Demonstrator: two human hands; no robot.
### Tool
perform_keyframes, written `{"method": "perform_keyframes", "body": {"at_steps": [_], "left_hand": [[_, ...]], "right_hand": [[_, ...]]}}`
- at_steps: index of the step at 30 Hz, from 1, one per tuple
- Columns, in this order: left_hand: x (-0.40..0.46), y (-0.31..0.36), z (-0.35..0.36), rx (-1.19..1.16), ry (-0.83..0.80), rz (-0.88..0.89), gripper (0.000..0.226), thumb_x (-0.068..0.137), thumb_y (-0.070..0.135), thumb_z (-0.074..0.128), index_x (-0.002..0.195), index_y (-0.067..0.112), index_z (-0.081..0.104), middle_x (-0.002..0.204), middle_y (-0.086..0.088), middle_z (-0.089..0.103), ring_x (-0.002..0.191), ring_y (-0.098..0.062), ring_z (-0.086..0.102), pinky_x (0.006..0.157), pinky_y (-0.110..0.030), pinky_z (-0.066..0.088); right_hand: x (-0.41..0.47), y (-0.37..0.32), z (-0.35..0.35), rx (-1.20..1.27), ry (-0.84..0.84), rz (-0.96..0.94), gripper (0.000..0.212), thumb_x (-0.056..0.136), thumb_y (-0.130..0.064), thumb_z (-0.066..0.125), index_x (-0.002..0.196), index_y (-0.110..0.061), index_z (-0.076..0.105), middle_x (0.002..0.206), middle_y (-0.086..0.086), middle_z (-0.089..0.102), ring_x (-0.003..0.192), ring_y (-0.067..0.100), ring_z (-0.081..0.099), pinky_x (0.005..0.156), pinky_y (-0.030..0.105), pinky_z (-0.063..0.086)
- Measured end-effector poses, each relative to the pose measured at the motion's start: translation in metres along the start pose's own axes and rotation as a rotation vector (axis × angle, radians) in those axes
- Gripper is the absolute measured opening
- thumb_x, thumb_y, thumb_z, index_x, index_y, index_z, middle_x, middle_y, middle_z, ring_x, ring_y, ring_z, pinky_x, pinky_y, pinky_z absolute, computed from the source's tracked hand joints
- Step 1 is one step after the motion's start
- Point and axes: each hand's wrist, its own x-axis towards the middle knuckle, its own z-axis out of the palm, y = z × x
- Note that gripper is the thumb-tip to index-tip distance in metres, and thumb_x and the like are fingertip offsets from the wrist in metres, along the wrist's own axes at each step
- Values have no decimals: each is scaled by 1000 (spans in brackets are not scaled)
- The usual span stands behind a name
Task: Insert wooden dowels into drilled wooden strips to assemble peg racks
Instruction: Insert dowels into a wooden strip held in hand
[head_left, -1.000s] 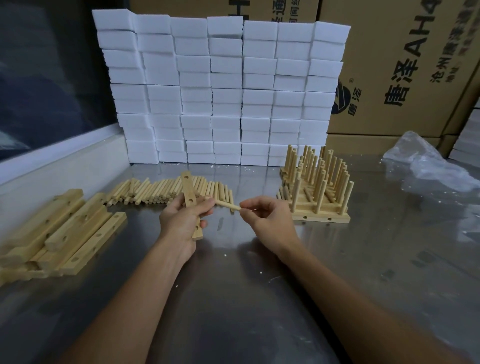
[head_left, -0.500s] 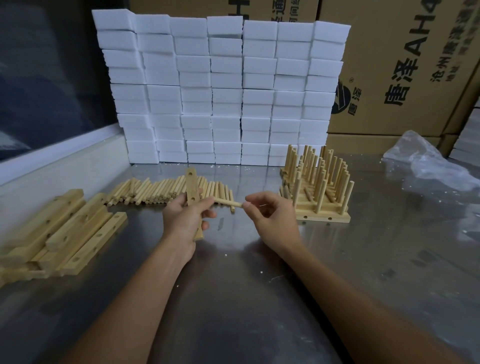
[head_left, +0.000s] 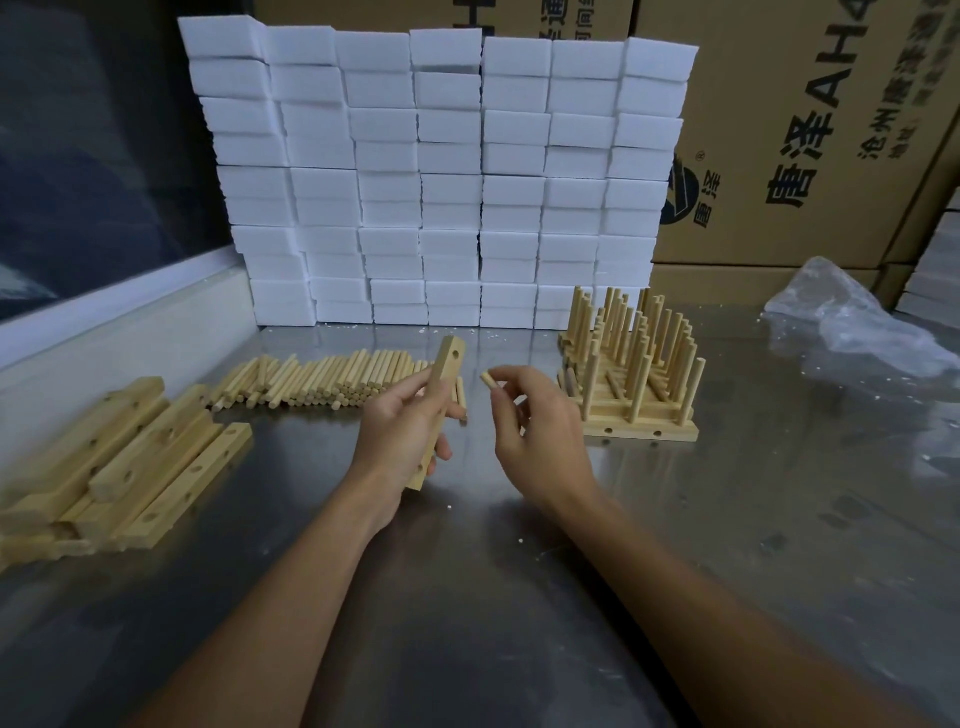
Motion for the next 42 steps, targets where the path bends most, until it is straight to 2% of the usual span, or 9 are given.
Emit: {"method": "perform_keyframes", "body": {"at_steps": [5,12,19,26,30,32,35,39,42], "left_hand": [[-1,-1,0,57,-68,31,34,97,16,61,130,25,62,80,-4,69,56,-20,57,49,-27,48],[-1,-3,2,86,-173,65,35,95,10,64,105,43,69,88,-3,73,54,-22,58,45,-28,45],[-1,-5,5,168,-128,138,36,97,13,61,119,42,64,79,6,69,48,-12,49,42,-22,39],[4,-11,9,220,-105,182,32,98,20,60,102,51,65,64,12,63,45,-12,39,40,-19,34],[4,-10,7,321,-114,239,30,99,21,59,119,41,65,70,23,69,46,-6,54,44,-19,37],[4,-9,7,358,-119,261,30,98,20,59,124,33,66,98,28,67,91,-11,64,56,-34,52],[2,-7,7,409,-126,293,30,97,18,61,125,24,68,111,24,53,100,-1,45,75,-53,53],[2,-8,6,493,-104,367,29,95,14,64,123,19,69,113,0,71,99,2,65,70,-18,45],[1,-9,6,550,-90,356,30,94,16,65,124,18,69,115,-3,73,113,-17,65,86,-18,46]], "right_hand": [[1,-1,-5,19,85,39,16,96,-24,62,109,-17,68,87,-11,56,76,7,55,65,25,47],[1,-3,-9,-65,68,18,17,96,-28,63,107,-17,71,93,-3,65,71,10,58,64,39,53],[2,-4,-8,-129,87,-69,17,93,-18,67,105,-8,75,85,6,62,68,20,59,59,44,53],[2,-2,-11,-267,100,-135,17,94,-18,66,97,-4,76,78,9,60,63,24,54,50,44,48],[3,-2,-10,-273,112,-119,16,93,-17,67,92,-2,75,76,9,60,62,23,54,51,43,48],[4,-3,-10,-240,121,-93,14,92,-15,68,90,-3,74,74,8,63,61,24,56,53,43,49],[4,-3,-10,-160,76,2,11,91,-14,67,90,-5,74,72,5,70,62,22,61,59,41,52],[10,-1,-13,81,-10,302,9,90,-17,69,84,-13,75,67,-4,69,63,11,65,63,33,56],[7,-1,-14,116,-18,320,10,90,-16,68,83,-11,72,66,-2,68,63,13,64,63,32,54]]}}
